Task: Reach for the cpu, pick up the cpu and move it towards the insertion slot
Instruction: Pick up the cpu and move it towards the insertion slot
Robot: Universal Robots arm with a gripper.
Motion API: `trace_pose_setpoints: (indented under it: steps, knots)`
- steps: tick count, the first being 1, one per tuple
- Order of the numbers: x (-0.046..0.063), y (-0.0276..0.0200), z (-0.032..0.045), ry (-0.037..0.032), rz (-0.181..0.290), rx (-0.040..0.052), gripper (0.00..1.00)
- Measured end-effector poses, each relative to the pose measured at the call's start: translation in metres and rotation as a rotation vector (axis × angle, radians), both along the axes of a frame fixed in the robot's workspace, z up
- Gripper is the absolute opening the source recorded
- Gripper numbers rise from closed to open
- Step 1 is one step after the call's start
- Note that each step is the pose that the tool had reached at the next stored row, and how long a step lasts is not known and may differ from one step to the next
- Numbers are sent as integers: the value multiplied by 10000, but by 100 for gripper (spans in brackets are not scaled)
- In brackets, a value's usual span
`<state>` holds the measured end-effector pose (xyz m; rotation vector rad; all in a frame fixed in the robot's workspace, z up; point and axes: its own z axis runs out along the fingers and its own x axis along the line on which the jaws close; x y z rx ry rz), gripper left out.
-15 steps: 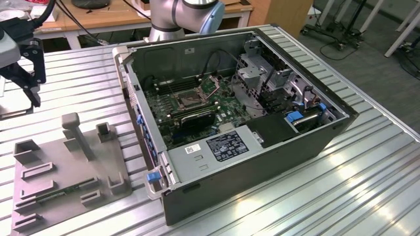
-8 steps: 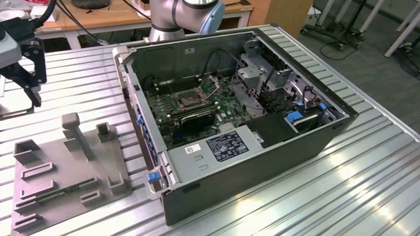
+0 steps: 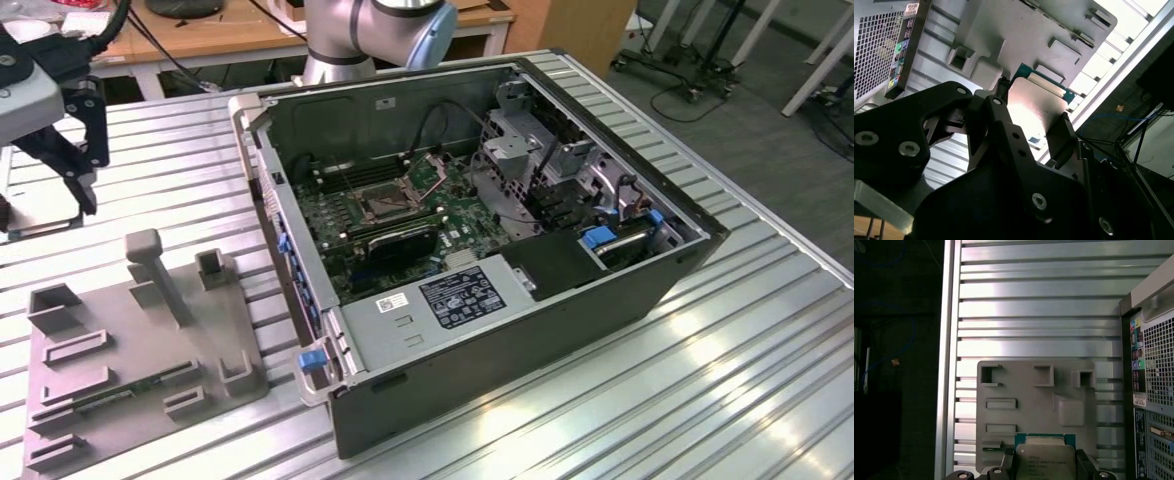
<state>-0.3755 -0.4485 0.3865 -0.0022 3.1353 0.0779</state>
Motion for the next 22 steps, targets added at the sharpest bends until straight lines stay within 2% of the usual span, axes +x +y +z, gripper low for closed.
trace_pose_setpoints:
  steps: [5,10,13,22]
  knots:
    - [22,0,7,0,-1,0,54]
    - [24,1,104,0,1,0,54]
    - [33,2,115,-2,1,2,54]
    - [234,3,116,0,0,0,54]
